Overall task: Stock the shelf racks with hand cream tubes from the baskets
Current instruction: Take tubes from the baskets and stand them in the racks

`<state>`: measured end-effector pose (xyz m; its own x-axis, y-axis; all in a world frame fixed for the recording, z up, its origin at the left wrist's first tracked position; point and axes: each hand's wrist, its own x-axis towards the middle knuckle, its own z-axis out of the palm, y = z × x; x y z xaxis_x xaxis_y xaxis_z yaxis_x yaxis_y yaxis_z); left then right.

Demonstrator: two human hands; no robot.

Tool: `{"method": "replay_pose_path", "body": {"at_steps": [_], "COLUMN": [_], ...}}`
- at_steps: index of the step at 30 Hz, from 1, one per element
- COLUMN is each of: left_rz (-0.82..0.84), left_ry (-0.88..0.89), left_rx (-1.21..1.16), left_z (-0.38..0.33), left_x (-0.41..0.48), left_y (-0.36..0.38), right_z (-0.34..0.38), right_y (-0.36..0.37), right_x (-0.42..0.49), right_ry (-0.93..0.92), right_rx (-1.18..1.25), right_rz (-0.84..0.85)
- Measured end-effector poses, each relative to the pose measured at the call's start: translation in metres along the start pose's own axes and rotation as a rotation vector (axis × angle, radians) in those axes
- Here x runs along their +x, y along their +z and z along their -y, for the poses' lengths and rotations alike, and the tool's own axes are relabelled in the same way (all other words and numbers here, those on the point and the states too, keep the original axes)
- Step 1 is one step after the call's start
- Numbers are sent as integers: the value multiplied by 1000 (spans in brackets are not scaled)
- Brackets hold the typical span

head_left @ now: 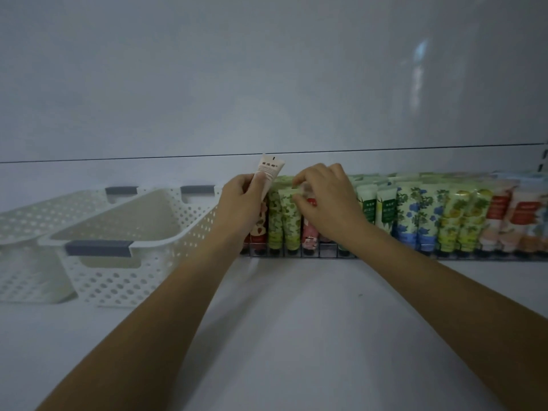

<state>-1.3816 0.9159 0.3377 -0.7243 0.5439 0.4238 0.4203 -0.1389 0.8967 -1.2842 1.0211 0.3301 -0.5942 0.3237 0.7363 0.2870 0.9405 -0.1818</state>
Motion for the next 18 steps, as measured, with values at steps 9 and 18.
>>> {"method": "replay_pose_path", "body": {"at_steps": [9, 18], "left_rz": [340, 333], "left_ry": [-9, -12], "left_rx": [-190, 55], "left_z": [-5, 5], "left_x": [-7, -5], "left_y": [-1, 3], "right_z": [-9, -17], "right_y": [-33, -78], "right_x": [14, 27], "right_ry": [34, 65], "right_rx": [427, 611], "right_rz": [91, 215]}}
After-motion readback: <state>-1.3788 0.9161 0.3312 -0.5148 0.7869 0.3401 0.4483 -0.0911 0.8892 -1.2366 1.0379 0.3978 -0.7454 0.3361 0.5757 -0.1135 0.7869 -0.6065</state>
